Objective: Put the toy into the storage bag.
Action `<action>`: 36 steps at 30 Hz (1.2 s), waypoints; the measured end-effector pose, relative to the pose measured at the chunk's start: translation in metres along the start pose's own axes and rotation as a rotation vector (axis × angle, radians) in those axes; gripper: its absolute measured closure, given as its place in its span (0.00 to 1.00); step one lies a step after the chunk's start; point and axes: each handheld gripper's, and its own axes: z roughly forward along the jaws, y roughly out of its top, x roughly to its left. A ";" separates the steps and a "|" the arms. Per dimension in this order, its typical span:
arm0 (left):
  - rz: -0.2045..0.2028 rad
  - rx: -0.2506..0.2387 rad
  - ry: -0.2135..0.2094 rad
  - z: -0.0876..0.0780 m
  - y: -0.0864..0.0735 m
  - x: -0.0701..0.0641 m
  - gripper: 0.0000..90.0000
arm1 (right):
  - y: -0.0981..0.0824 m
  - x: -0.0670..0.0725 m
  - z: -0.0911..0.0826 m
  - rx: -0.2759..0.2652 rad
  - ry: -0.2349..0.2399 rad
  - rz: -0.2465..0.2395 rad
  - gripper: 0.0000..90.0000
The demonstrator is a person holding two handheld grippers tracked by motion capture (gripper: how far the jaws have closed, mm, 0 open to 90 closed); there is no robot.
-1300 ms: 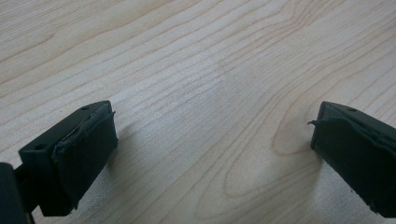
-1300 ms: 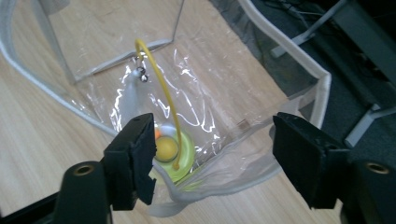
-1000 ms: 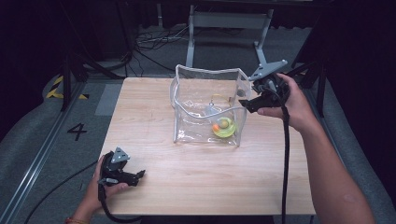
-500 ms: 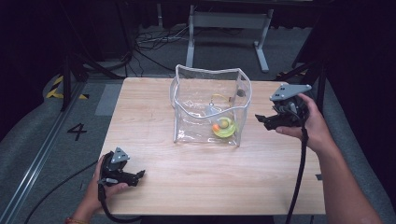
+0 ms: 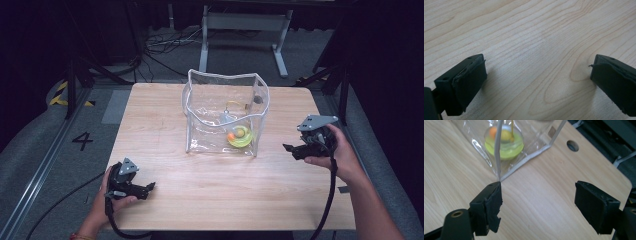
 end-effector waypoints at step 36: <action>0.002 0.001 0.000 0.000 0.000 0.000 0.01 | -0.107 0.011 0.038 0.040 0.004 0.077 0.24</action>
